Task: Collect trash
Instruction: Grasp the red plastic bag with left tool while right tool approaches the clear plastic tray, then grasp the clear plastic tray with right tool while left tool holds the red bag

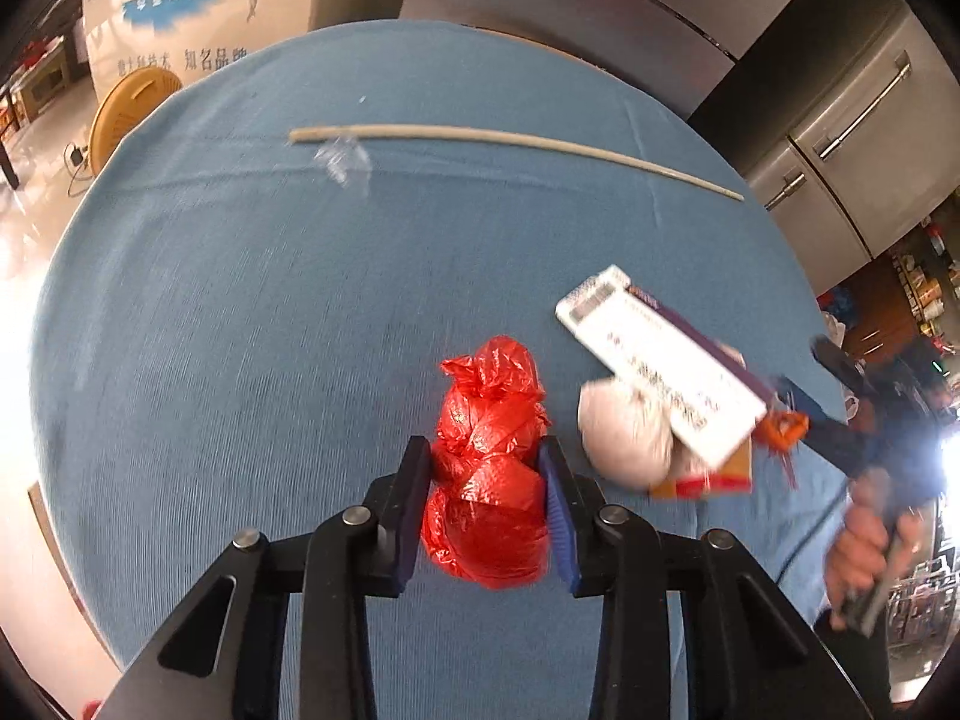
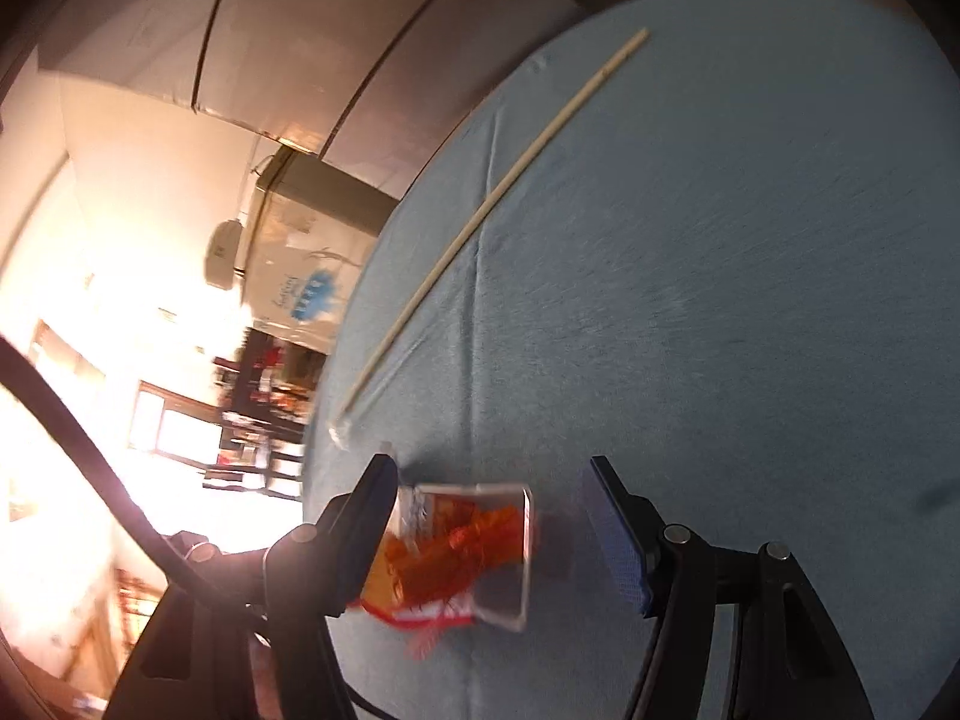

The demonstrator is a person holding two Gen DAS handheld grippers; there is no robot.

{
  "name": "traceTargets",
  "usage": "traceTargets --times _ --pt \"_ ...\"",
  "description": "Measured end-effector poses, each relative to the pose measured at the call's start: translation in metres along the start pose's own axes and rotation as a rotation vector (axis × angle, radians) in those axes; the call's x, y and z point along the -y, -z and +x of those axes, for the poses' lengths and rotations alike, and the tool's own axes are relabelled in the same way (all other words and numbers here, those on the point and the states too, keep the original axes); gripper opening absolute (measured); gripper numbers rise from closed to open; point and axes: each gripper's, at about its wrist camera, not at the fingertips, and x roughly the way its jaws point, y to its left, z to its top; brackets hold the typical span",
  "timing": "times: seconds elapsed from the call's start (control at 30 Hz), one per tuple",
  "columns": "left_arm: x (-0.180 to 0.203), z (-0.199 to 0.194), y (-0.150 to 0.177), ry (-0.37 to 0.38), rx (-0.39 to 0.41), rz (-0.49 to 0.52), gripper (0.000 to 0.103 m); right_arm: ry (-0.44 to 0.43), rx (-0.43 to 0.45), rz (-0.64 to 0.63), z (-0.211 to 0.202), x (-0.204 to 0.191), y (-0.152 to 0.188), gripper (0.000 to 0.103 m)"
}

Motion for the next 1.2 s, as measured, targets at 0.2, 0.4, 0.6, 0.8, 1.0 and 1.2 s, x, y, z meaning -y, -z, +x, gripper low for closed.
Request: traceTargets --times 0.2,0.4,0.6,0.8,1.0,1.2 --pt "-0.002 -0.013 0.019 -0.006 -0.011 -0.015 0.037 -0.193 -0.173 -0.034 0.029 -0.004 0.01 0.069" --pt "-0.01 -0.018 0.035 0.011 -0.003 -0.016 0.037 -0.361 -0.32 -0.312 -0.019 -0.055 0.081 0.069" --pt "-0.021 -0.025 0.043 0.021 -0.001 -0.041 0.037 -0.179 -0.26 -0.321 -0.025 -0.044 0.095 0.069" --pt "-0.021 -0.024 0.047 0.016 0.014 -0.029 0.037 -0.242 -0.119 -0.221 -0.047 -0.034 0.063 0.069" --pt "-0.017 -0.024 0.048 0.003 0.02 -0.018 0.038 -0.048 -0.058 -0.258 -0.038 -0.026 0.041 0.074" --pt "-0.016 -0.023 0.046 -0.005 0.018 -0.015 0.039 -0.01 -0.167 -0.328 0.002 -0.025 0.051 0.076"
